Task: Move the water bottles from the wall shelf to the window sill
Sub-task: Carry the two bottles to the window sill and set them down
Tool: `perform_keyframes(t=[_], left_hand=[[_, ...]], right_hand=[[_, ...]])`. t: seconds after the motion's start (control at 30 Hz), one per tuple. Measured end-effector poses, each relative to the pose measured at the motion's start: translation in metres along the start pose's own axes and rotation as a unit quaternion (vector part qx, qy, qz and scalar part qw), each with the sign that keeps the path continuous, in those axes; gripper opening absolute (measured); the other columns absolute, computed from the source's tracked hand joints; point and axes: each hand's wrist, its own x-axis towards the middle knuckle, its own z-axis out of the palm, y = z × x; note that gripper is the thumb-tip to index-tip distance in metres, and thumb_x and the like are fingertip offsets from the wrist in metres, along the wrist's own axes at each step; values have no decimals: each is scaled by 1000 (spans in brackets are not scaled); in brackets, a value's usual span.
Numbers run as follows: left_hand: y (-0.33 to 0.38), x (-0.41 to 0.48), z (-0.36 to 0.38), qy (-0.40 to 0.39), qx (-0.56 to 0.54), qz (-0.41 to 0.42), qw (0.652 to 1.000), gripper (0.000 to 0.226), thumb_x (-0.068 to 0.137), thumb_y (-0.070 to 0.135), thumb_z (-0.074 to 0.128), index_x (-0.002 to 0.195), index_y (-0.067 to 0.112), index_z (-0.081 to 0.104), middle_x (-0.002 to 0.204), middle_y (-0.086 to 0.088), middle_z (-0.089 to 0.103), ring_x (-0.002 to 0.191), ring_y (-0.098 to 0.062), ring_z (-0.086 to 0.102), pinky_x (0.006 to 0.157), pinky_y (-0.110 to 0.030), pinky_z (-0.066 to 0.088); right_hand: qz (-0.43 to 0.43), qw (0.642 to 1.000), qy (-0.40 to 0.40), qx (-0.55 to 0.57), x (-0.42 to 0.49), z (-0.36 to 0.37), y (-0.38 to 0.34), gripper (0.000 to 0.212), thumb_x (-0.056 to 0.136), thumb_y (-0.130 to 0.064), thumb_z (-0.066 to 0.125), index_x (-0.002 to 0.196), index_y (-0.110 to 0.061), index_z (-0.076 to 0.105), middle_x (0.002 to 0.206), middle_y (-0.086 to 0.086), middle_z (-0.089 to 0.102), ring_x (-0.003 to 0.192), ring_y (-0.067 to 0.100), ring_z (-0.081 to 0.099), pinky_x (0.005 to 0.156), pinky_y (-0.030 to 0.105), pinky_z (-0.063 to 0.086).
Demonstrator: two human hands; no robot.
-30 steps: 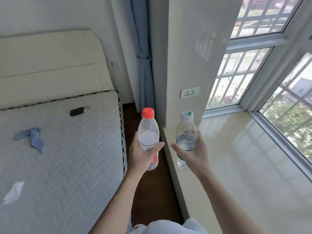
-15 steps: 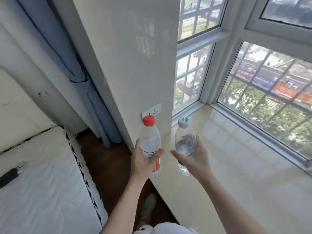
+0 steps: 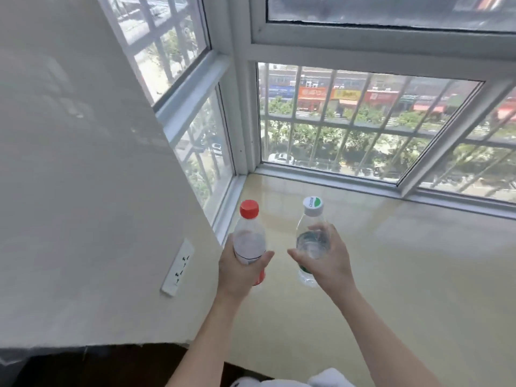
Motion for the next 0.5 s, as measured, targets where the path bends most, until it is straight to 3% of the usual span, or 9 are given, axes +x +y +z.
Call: perform_keyframes(t=[0.07, 0.17, 0.23, 0.37, 0.5], left_hand=[[-4, 13, 12, -32, 1, -15, 999, 50, 68, 12, 88, 109, 19, 61, 75, 11, 69, 65, -8, 64, 61, -27, 55], [-13, 25, 30, -63, 2, -51, 997, 51, 63, 17, 86, 108, 16, 60, 80, -6, 67, 68, -15, 63, 67, -46, 57], [-25, 36, 40, -78, 0, -72, 994, 51, 64, 16, 85, 108, 16, 59, 80, -7, 65, 67, -19, 61, 66, -50, 56], [-68, 59, 54, -87, 11, -89, 992, 47, 73, 1, 83, 109, 20, 60, 79, -2, 64, 65, -17, 58, 58, -31, 52], [-128, 92, 63, -75, 38, -92, 992, 49, 72, 10, 86, 108, 30, 60, 86, 5, 70, 74, -9, 65, 62, -28, 56]], right_hand=[[20, 999, 27, 3, 4, -5, 12, 54, 63, -26, 92, 103, -30, 56, 101, -18, 61, 98, 2, 60, 80, 18, 46], [57, 995, 69, 41, 9, -11, 38, 53, 65, -16, 93, 104, -30, 59, 102, -13, 64, 99, 10, 63, 85, 30, 52], [72, 993, 74, 56, 13, -13, 57, 54, 66, -11, 92, 105, -28, 59, 100, -10, 66, 96, 10, 65, 83, 31, 53], [96, 992, 59, 55, 23, -4, 103, 55, 65, -13, 93, 107, -26, 59, 99, -12, 66, 94, 8, 64, 82, 28, 51], [111, 992, 45, 42, 46, 16, 161, 56, 64, -18, 93, 108, -29, 59, 102, -17, 65, 98, 6, 63, 83, 25, 51]])
